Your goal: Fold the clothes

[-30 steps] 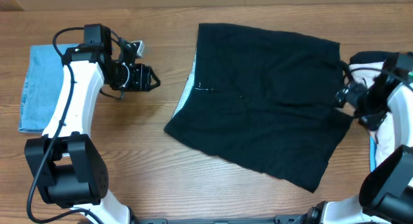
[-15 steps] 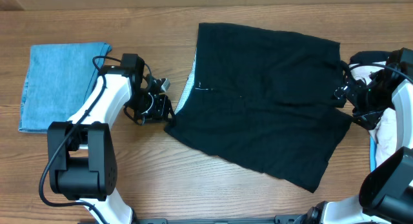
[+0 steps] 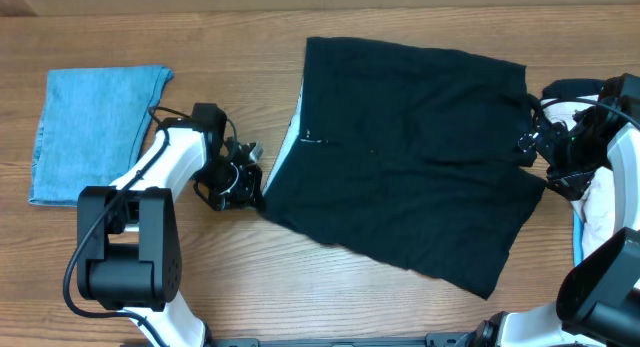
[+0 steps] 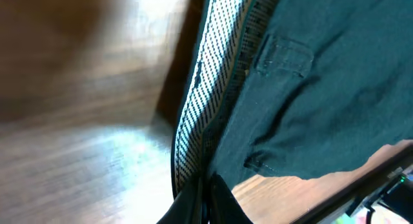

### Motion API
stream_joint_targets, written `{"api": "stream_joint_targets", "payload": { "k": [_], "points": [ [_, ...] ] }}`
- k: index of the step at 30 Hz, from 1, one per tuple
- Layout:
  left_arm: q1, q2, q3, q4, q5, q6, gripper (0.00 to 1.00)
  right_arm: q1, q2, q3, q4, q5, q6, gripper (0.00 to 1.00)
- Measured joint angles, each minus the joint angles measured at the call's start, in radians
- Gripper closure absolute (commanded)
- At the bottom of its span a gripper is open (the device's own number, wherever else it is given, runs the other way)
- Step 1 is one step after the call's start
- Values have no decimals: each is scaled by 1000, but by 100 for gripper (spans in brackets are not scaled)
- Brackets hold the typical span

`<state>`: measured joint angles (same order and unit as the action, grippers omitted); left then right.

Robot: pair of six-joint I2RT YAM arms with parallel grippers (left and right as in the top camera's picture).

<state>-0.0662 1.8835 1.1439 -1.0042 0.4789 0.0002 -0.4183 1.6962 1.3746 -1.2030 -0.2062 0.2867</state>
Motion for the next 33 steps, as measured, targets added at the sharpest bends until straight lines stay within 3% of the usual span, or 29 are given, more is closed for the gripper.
{"api": "stream_joint_targets", "payload": {
  "k": [5, 8, 10, 13, 14, 18, 20, 24, 26, 29, 33],
  "points": [
    [0, 0, -100, 0, 0, -22, 81, 0, 0, 0, 1, 0, 0, 5],
    [0, 0, -144, 5, 19, -29, 58, 0, 0, 0, 0, 0, 0, 5],
    [0, -3, -144, 4, 51, -37, 31, 0, 0, 0, 0, 0, 1, 5],
    [-3, -11, -114, -19, 78, -60, 15, 0, 0, 0, 2, 0, 0, 5],
    [-3, -14, -84, -17, 67, -61, 0, 0, 0, 0, 4, 0, 0, 5],
    [-4, -44, 98, -8, 54, -69, 0, 0, 0, 0, 8, 0, 0, 5],
    [-5, -54, 156, 67, 63, -69, 0, 0, 0, 0, 8, 0, 0, 5],
    [-11, -56, 166, 222, 78, -72, 27, 0, 0, 0, 12, 0, 0, 5],
    [-32, -56, 164, 307, 79, -77, 46, 0, 0, 0, 12, 0, 0, 5],
    [-88, -56, 153, 368, 78, -76, 52, 0, 0, 0, 12, 1, 0, 5],
    [-165, -56, 140, 388, 7, -103, 51, 0, 0, 0, 12, 2, 0, 5]
  ]
}}
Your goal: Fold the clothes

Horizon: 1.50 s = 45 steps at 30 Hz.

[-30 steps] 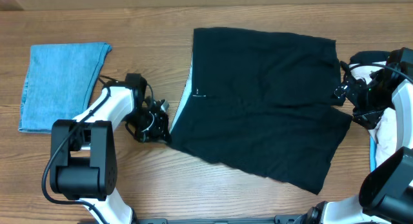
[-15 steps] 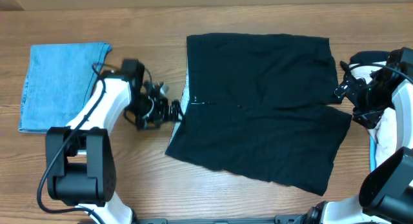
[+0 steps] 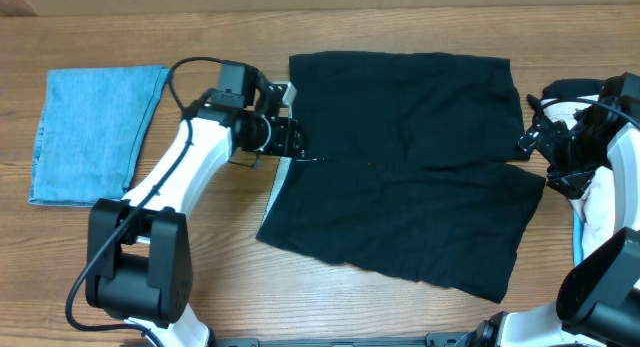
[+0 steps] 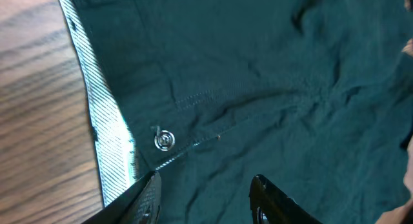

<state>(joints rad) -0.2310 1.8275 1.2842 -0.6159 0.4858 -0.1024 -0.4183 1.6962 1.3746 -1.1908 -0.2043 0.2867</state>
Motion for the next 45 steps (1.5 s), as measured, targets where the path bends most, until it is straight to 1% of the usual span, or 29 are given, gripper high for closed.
{"api": "stream_joint_targets", "payload": {
  "k": [2, 7, 10, 13, 14, 15, 16, 18, 19, 22, 25, 28, 31, 39, 45],
  "points": [
    [-25, 0, -1, 1, -52, -8, 51, 0, 0, 0, 1, 0, 0, 5],
    [-29, 32, -1, 12, -99, -22, 48, 0, 0, 0, 1, 0, 0, 5],
    [-29, 108, -1, 20, -106, -23, 53, 0, 0, 0, 1, 3, 0, 5],
    [-29, 188, 2, 33, -91, -27, 54, 0, 0, 0, 0, 2, 0, 5],
    [-27, 189, 3, 43, -89, -27, 54, 0, 0, 0, 0, 3, 0, 5],
    [-27, 193, 3, 48, -77, -27, 59, 0, 0, 0, 1, 3, 0, 5],
    [-27, 196, 3, 55, -66, -27, 67, 0, 0, 0, 0, 3, 0, 5],
    [-26, 203, 4, 58, -58, -30, 89, 0, 0, 0, 1, 3, 0, 4],
    [-24, 205, 4, 59, -54, -26, 96, 0, 0, 0, 1, 3, 0, 4],
    [-24, 217, 5, 54, -40, -30, 96, 0, 0, 0, 2, 3, 0, 4],
    [-23, 224, 23, 2, -21, -29, 96, 0, 0, 0, 2, 3, 0, 4],
    [-23, 230, 94, -104, -18, -25, 96, 0, 0, 0, 2, 3, 0, 4],
    [-23, 230, 160, -146, -19, -21, 96, 0, 0, 0, 2, 3, 0, 4],
    [-19, 230, 175, -198, -116, -24, 96, 0, 0, 0, 2, 3, 0, 4],
    [16, 230, 176, -215, -175, -53, 96, 0, 0, 0, 2, 11, 1, 4]
  ]
}}
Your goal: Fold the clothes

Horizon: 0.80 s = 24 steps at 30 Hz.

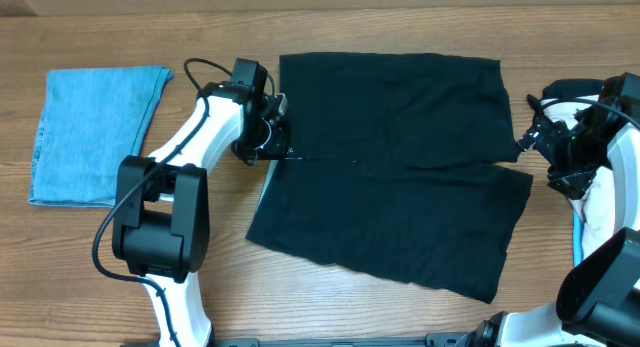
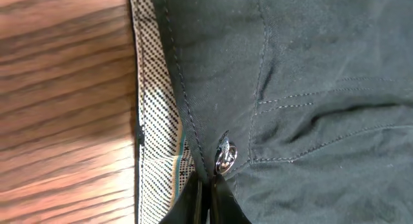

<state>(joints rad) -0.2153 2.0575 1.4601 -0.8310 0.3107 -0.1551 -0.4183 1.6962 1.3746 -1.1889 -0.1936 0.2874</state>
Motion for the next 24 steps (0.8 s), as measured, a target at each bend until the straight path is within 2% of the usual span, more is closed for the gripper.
{"api": "stream_joint_targets", "payload": {
  "k": [3, 7, 11, 12, 14, 15, 16, 18, 20, 23, 24],
  "points": [
    [0, 0, 0, -11, -51, -26, 96, 0, 0, 0, 0, 0, -1, 4],
    [0, 0, 2, -42, -191, -129, 96, 0, 0, 0, 0, 0, 0, 4],
    [24, 0, 2, -58, -241, -194, 96, 0, 0, 0, -1, 0, 0, 5],
    [38, 0, 2, -64, -244, -209, 92, 0, 0, 0, -1, 0, 0, 5],
    [70, 0, 2, -72, -245, -222, 56, 0, 0, 0, -2, 0, -1, 5],
    [94, 0, 2, -78, -248, -228, 33, 2, 0, 0, -2, 0, 0, 5],
    [109, 0, 2, -82, -248, -224, 20, 6, 0, 0, -1, 0, 0, 5],
    [129, 0, 6, -92, -232, -208, 10, 17, 0, 0, 1, 0, 0, 5],
    [127, 2, 42, -138, -214, -205, 4, 23, 0, 0, 3, -1, 0, 5],
    [126, 4, 192, -215, -202, -201, 0, 26, 0, 0, 2, -3, -1, 9],
    [126, 4, 214, -220, -201, -201, 2, 29, 0, -2, 22, -17, -19, 14]
  ]
}}
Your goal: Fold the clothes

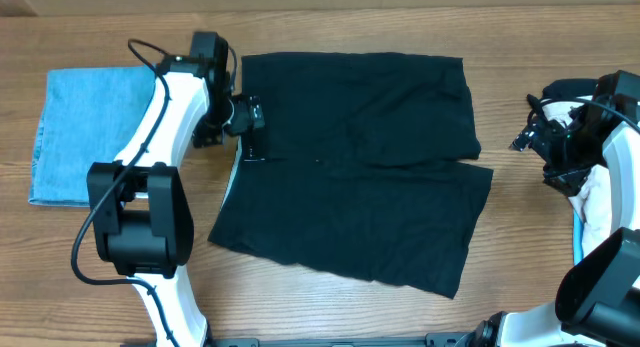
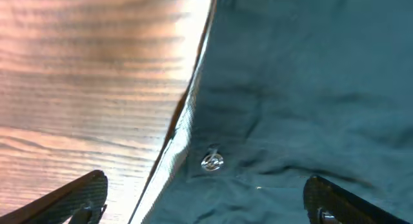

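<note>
Black shorts point(image 1: 350, 157) lie flat in the middle of the table, legs pointing right and waistband to the left. The waistband's pale patterned lining point(image 2: 174, 153) and a metal button point(image 2: 211, 161) show in the left wrist view. My left gripper point(image 1: 250, 135) hovers at the waistband, open wide point(image 2: 206, 208), one finger over the wood and the other over the cloth, holding nothing. My right gripper point(image 1: 527, 137) sits right of the shorts, apart from their hem; its jaws are too small to read.
A folded light blue cloth point(image 1: 95, 132) lies at the far left. A pile of white and blue clothing point(image 1: 592, 202) sits at the right edge under my right arm. Bare wooden table point(image 1: 330, 307) shows in front of the shorts.
The shorts now lie further left on the table. My left gripper, shut on the waistband by the button before, is open over the same spot. The right arm has not moved.
My left gripper was shut on the waistband's near corner with the shorts lying skewed. Then it stood open over the waistband middle, the shorts straighter. Then it was shut by the button. Now the shorts sit further left, square, and the gripper is open.
</note>
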### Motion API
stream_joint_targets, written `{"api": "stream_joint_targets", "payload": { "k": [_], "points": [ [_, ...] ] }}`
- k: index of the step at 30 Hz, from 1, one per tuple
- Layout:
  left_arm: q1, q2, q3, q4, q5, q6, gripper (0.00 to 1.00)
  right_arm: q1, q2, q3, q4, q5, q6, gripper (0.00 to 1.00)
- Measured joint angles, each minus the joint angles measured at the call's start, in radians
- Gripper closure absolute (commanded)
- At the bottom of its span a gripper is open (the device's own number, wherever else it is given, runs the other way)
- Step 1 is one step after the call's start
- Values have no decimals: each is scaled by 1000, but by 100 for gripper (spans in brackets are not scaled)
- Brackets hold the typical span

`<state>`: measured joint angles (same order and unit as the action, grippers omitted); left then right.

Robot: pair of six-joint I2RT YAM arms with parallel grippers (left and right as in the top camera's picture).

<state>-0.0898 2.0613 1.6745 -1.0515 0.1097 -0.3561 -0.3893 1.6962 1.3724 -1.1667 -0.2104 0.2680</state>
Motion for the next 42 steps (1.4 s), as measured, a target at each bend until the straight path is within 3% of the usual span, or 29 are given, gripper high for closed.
{"api": "stream_joint_targets", "payload": {
  "k": [1, 2, 3, 4, 5, 7, 9, 12, 19, 22, 31, 36, 37, 38, 39, 40, 41, 42],
  "points": [
    [0, 0, 17, 8, 11, 7, 15, 6, 0, -3, 16, -11, -13, 25],
    [0, 0, 18, 26, 41, 27, 40, 21, 0, -12, 53, -26, -32, 52],
    [0, 0, 18, 35, 64, 42, 58, 45, 2, -23, 97, -38, -40, 77],
    [0, 0, 18, 65, 144, 96, 68, 61, 3, -27, 122, -43, -45, 90],
    [-2, 0, 18, 88, 182, 119, 74, 80, 8, -28, 161, -48, -49, 96],
    [-9, 0, 18, 130, 251, 170, 83, 126, 30, -31, 238, -52, -53, 96],
    [-22, 0, 18, 153, 277, 192, 84, 180, 73, -32, 320, -60, -77, 96],
    [-53, 0, 18, 238, 299, 210, 96, 271, 179, -33, 415, -72, -132, 96],
    [-104, 102, 18, 304, 294, 230, 96, 279, 340, -37, 461, -66, -155, 96],
    [-105, 209, 18, 305, 266, 230, 96, 280, 344, -37, 455, -33, -157, 96],
    [-110, 217, 28, 305, 211, 233, 96, 294, 343, -18, 434, 192, -110, 96],
    [-114, 222, 54, 289, 191, 232, 87, 298, 343, -16, 435, 212, -64, 96],
    [-113, 227, 78, 262, 179, 233, 86, 296, 350, 6, 413, 200, -62, 95],
    [-113, 231, 124, 209, 151, 233, 83, 294, 357, 27, 395, 195, -62, 89],
    [-111, 231, 191, 140, 119, 229, 72, 289, 366, 70, 357, 188, -61, 76],
    [-105, 225, 267, 113, 98, 222, 72, 285, 367, 107, 332, 180, -60, 73],
    [-101, 210, 327, 108, 82, 218, 77, 280, 367, 159, 309, 161, -66, 73],
    [-98, 192, 365, 109, 79, 200, 91, 278, 367, 211, 305, 127, -69, 73]
  ]
}}
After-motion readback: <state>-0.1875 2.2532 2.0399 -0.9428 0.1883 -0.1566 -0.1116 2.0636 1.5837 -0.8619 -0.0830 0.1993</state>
